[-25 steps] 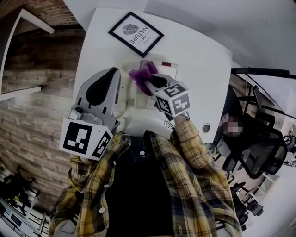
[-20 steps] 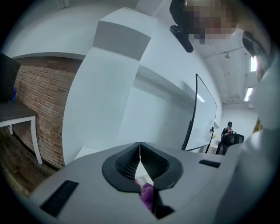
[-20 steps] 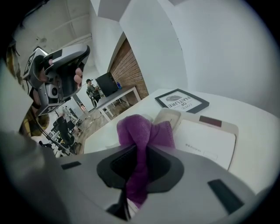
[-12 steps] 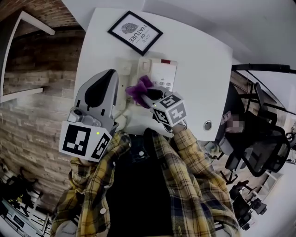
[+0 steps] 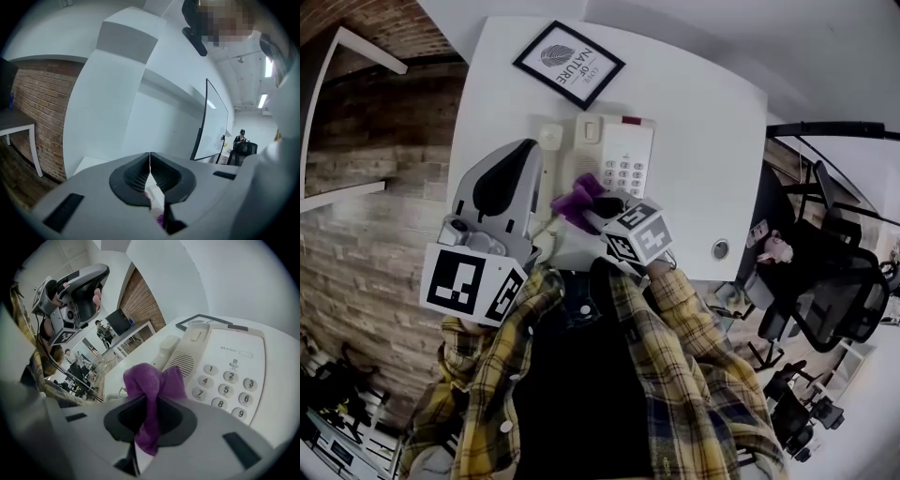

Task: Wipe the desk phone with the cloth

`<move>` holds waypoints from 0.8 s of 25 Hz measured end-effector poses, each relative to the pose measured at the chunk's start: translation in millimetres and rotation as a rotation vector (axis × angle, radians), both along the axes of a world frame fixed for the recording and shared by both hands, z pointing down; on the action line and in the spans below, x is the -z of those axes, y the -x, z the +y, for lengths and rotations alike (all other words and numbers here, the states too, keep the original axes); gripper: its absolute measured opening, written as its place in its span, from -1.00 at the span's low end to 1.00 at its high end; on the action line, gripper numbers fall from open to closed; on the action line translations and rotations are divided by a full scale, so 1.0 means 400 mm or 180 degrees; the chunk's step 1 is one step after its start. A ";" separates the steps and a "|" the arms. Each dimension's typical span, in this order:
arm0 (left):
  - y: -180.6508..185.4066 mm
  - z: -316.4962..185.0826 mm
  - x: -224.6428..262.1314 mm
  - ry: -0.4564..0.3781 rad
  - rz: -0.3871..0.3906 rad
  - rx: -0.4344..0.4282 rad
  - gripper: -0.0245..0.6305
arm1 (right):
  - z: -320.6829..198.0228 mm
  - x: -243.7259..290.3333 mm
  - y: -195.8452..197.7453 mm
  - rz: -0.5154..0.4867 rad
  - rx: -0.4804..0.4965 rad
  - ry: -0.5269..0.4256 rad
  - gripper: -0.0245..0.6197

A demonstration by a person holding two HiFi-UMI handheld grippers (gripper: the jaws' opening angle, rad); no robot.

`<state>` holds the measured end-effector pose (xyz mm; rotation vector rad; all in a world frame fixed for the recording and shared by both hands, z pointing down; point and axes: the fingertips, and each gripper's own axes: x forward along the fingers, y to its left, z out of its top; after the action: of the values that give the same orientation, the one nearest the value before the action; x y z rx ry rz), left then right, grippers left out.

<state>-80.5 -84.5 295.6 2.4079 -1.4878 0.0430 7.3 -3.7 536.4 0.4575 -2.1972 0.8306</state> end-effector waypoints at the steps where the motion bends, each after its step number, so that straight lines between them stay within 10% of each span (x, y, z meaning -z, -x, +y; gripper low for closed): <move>1: -0.001 0.000 -0.001 0.0001 -0.0001 -0.0009 -0.88 | 0.001 -0.001 0.000 -0.0002 -0.0006 0.0016 -0.73; 20: 0.004 -0.018 -0.005 0.0000 0.0001 0.0036 -0.88 | -0.251 0.210 -0.108 -0.0123 -0.0508 -0.0772 -0.73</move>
<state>-82.3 -91.6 297.4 2.3993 -1.5011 0.0401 50.5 -104.3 452.6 0.7490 -2.3314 0.6610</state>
